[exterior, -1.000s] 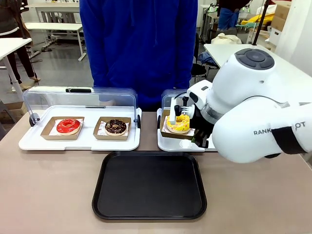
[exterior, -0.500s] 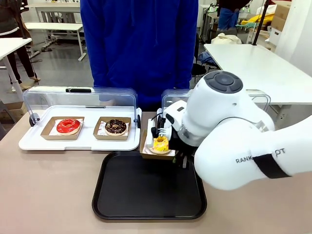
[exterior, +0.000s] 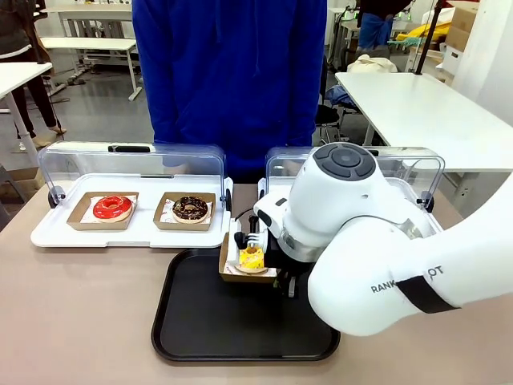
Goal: Move the third donut from the left to the tray.
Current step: Pick up the Paper togo box containing the Donut indicated by the person and place it on the Handle tray.
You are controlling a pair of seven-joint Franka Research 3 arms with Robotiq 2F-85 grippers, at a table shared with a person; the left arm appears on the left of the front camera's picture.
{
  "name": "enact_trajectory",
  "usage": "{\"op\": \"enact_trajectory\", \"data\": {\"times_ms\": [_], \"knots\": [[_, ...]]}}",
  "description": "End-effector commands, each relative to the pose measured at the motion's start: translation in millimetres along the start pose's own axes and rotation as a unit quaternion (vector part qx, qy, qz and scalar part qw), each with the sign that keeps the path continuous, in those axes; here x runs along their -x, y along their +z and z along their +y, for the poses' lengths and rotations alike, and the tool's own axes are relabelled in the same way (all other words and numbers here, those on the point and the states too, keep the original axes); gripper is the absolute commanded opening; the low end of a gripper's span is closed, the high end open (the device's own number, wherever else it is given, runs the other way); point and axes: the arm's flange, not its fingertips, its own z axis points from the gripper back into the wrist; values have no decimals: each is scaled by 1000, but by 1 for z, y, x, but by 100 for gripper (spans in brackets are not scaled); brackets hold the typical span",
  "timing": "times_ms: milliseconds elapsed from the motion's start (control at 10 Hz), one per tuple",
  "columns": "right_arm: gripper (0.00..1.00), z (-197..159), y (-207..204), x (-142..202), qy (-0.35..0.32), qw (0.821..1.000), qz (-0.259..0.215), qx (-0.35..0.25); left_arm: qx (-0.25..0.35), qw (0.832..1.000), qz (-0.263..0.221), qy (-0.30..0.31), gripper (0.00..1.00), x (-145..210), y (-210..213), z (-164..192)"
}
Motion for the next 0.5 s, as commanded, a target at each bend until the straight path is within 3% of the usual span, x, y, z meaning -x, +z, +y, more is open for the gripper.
{"op": "enact_trajectory", "data": {"times_ms": [0, 400], "knots": [[2, 46, -5, 39, -5, 1000, -6, 12, 0, 1000, -12, -11, 100, -3, 0, 0], [2, 62, -14, 39, 6, 1000, -18, -11, 0, 1000, -12, -11, 100, -3, 0, 0]]}}
